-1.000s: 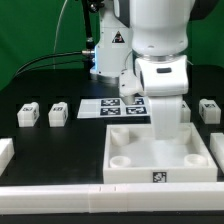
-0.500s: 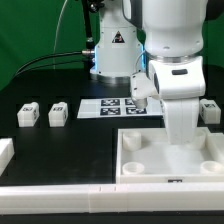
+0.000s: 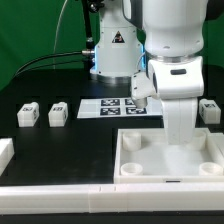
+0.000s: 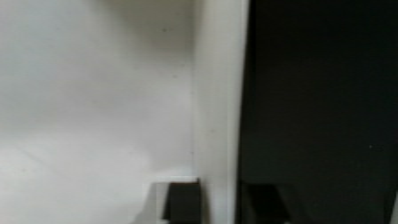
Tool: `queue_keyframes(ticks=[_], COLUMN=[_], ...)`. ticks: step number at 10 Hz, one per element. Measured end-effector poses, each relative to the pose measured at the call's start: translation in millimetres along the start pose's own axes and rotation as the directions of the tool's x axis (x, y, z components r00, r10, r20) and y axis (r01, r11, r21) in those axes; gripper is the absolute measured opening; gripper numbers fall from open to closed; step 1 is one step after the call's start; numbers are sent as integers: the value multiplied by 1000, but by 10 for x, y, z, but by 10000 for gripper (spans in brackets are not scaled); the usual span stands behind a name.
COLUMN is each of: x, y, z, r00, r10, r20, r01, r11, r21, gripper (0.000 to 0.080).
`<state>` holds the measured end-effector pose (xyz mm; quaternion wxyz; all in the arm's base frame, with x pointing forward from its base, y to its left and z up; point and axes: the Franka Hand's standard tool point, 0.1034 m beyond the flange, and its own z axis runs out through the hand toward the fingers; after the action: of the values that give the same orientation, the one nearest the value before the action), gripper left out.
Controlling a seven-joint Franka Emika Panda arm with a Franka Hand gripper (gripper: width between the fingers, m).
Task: Assemble one leg
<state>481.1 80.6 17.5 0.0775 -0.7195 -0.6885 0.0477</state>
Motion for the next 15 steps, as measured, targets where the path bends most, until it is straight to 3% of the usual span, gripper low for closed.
queue_keyframes(ticks=[1,2,3,4,9,12,15], x=[-1,-1,0,2,18,19,-85], y=[0,0,0,0,-1,-94,-231], z=[0,0,0,0,-14,-198,-369], r00=[1000,1000,1000,1000,1000,998,990], r10=[0,1,3,5,23,58,138], r20=[0,0,0,0,0,7,13], r01=[0,-1,-3,-5,-23,-57,-137], r11=[1000,1000,1000,1000,1000,998,989], r21=[0,0,0,0,-3,-25,-52], gripper=[254,254,474,598,649,649,649])
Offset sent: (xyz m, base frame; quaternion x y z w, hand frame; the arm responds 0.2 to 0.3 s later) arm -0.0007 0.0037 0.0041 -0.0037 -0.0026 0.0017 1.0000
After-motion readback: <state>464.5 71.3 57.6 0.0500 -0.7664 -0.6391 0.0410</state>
